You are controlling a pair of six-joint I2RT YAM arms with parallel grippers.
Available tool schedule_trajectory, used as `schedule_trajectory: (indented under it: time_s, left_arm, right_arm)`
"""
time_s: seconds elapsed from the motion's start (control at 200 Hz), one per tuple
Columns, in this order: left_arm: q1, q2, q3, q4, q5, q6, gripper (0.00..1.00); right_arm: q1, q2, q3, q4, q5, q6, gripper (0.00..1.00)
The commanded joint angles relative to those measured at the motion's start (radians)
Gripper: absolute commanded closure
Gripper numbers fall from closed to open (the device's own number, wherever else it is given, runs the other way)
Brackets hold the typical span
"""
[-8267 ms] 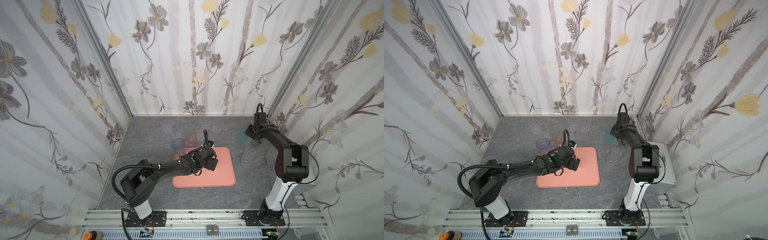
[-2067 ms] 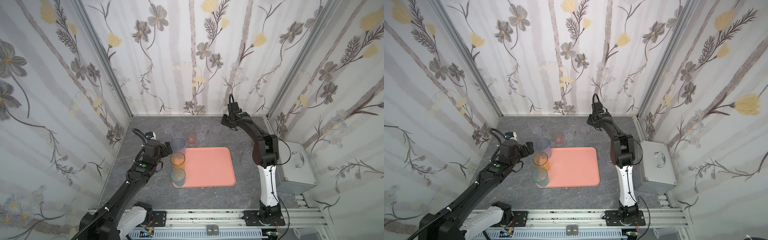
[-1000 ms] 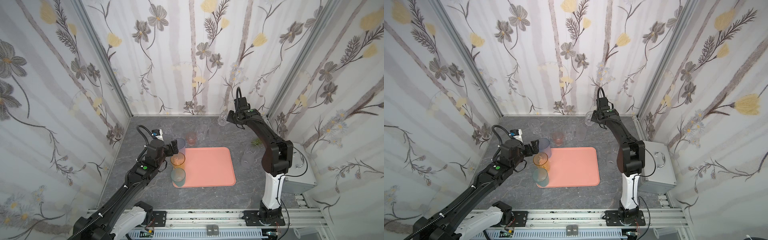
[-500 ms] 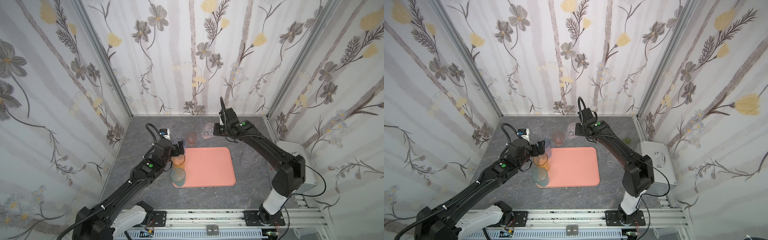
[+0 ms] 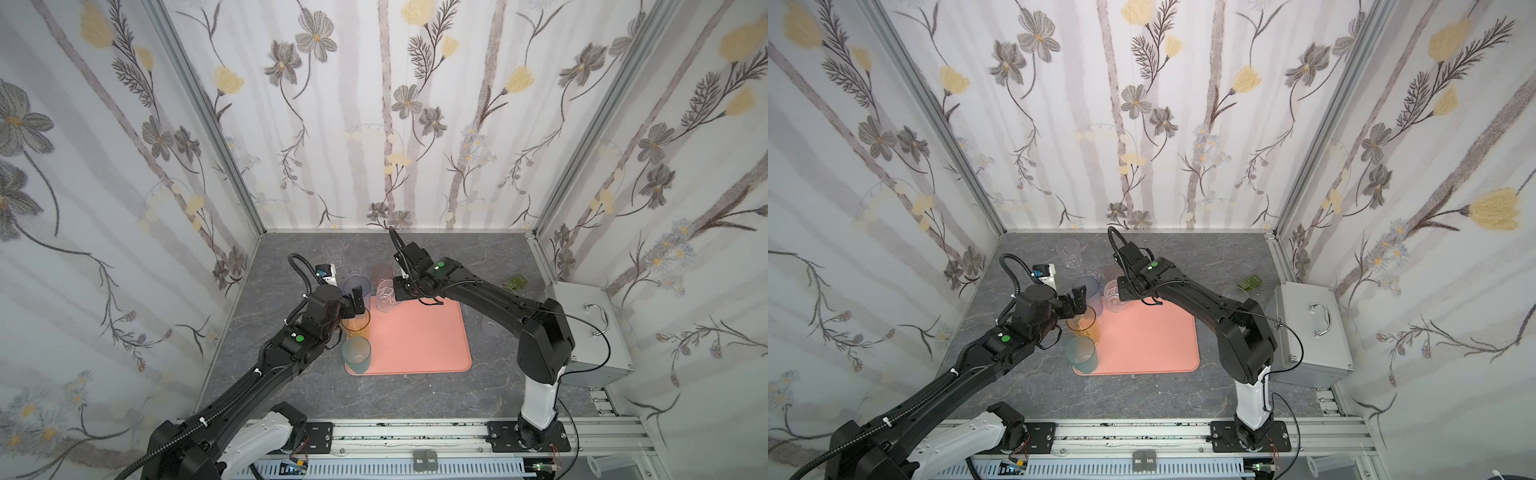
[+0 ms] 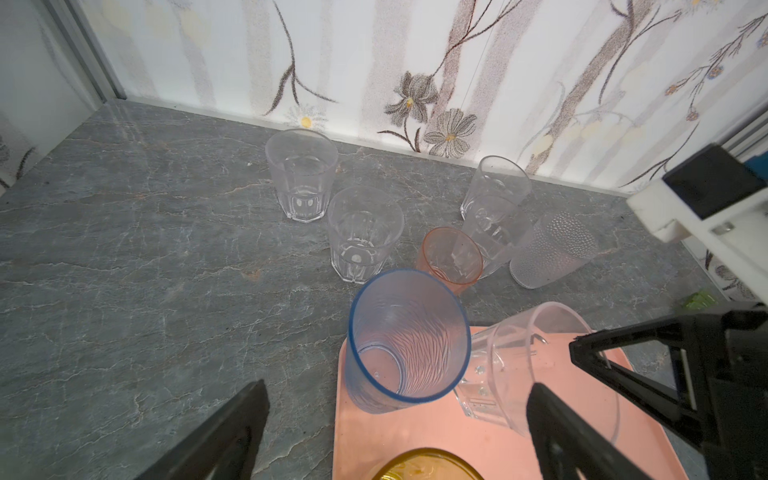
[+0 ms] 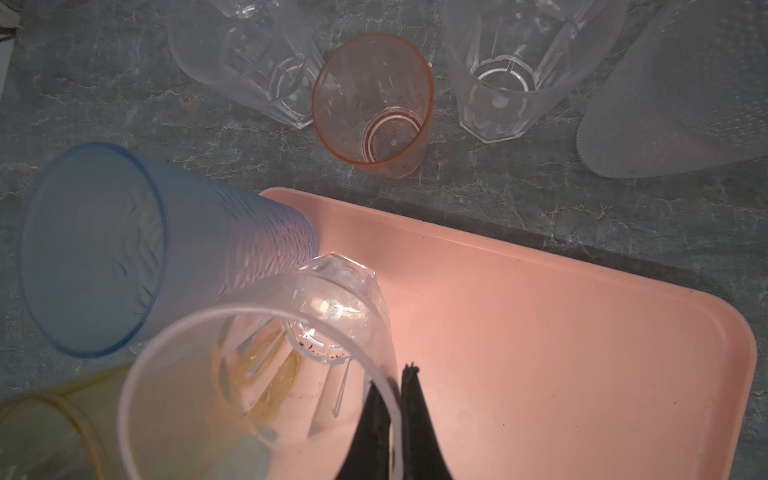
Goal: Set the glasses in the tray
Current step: 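Carry the clear glass onto the tray beside the cups and release it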
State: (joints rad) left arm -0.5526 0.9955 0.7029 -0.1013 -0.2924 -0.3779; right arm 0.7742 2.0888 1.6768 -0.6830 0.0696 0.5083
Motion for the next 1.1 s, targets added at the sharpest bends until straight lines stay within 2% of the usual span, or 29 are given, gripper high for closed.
schedule_trajectory:
  time_s: [0.0,0.47,0.819,0.924,1.094]
  left_arm:
    - [0.0,-0.005,-0.005,0.031,-0.03,-0.016,0.0]
    - [0.002,-0.023,-0.023,0.041,-0.065,0.0,0.0]
    - [0.002,-0.008,-0.019,0.045,-0.072,-0.007,0.0]
    - [0.002,-0.007,-0.017,0.045,-0.069,-0.007,0.0]
    - [0.002,-0.02,-0.023,0.045,-0.082,0.005,0.0]
  right_arm:
    - [0.006,0.052,0.063,-0.037,0.042,-0.023,0.99]
    - [0.001,0.22,0.19,-0.112,0.098,-0.077,0.99]
    - [-0.016,0.259,0.227,-0.124,0.097,-0.093,0.99]
    - [-0.016,0.265,0.241,-0.13,0.088,-0.09,0.96]
    - [-0.015,0.239,0.233,-0.128,0.076,-0.077,0.83]
